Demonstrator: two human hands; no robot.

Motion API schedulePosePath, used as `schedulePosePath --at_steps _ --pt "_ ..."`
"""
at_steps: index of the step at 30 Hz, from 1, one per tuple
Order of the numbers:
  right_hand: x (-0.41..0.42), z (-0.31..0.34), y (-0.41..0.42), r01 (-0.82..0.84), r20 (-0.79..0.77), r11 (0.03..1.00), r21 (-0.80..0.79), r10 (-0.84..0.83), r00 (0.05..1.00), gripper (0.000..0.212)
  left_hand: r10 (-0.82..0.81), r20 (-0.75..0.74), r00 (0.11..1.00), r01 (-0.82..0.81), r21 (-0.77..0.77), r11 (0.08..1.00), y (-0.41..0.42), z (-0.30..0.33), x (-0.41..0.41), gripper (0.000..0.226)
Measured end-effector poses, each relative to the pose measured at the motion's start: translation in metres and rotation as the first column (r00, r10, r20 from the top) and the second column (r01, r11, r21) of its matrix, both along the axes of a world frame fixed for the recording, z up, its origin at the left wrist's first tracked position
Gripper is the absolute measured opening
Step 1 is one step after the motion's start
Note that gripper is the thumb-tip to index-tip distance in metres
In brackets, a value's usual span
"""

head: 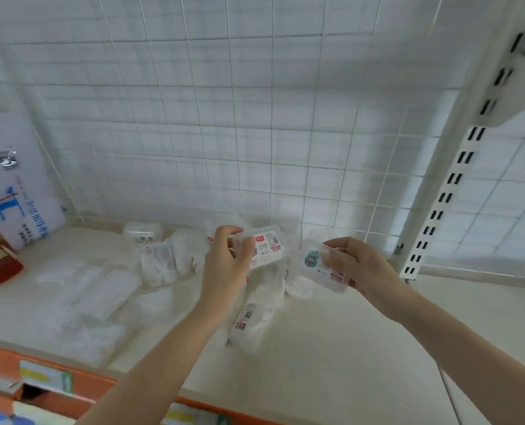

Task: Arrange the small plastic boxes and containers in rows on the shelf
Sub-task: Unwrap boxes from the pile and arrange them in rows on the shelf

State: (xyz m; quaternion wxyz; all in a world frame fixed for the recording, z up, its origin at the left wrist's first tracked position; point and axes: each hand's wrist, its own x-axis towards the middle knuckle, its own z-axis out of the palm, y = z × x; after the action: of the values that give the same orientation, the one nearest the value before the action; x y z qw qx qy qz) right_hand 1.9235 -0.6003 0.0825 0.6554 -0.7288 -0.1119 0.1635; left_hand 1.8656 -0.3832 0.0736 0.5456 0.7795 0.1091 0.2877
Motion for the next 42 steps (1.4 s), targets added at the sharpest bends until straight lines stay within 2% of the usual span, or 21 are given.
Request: schedulePosePath --at_steps 5,10,14,26,31,37,39,42 --pt "-0.021 -0.003 -0.074 0.148 0.078 0.984 -0.097 -0.141 0.987 0.017 -0.236 -0.087 0.968 0.238 0.007 0.971 -0.056 -0.008 -0.007 0.015" --pt "-0.048 -0.009 -0.144 0.289 0.176 0.941 -0.176 -0.259 0.950 0.018 -0.475 -0.141 0.869 0.483 0.029 0.875 -0.134 -0.019 -0.011 0.017" --pt "-0.068 -0.009 -0.207 0.397 0.253 0.888 -0.231 -0.340 0.906 0.020 -0.558 -0.148 0.817 0.563 -0.004 0.826 -0.200 -0.027 -0.013 0.017" --pt "-0.107 -0.019 -0.371 0.630 0.346 0.720 -0.291 -0.534 0.771 0.026 -0.712 -0.185 0.677 0.715 -0.067 0.696 -0.372 -0.032 -0.018 0.011" --pt "-0.106 -0.036 -0.408 0.618 0.336 0.685 -0.386 -0.520 0.786 0.030 -0.730 -0.230 0.643 0.738 -0.067 0.671 -0.416 -0.040 -0.012 0.012" --pt "-0.093 -0.039 -0.436 0.612 0.500 0.563 -0.556 -0.362 0.787 0.035 -0.668 -0.263 0.696 0.684 -0.039 0.728 -0.453 -0.056 -0.001 0.013" --pt "-0.085 -0.036 -0.444 0.600 0.534 0.528 -0.601 -0.294 0.793 0.034 -0.638 -0.277 0.719 0.666 0.010 0.746 -0.461 -0.061 0.004 0.014" --pt "-0.067 -0.031 -0.455 0.560 0.533 0.481 -0.675 -0.208 0.820 0.032 -0.569 -0.318 0.758 0.633 0.151 0.759 -0.470 -0.068 0.017 0.028"
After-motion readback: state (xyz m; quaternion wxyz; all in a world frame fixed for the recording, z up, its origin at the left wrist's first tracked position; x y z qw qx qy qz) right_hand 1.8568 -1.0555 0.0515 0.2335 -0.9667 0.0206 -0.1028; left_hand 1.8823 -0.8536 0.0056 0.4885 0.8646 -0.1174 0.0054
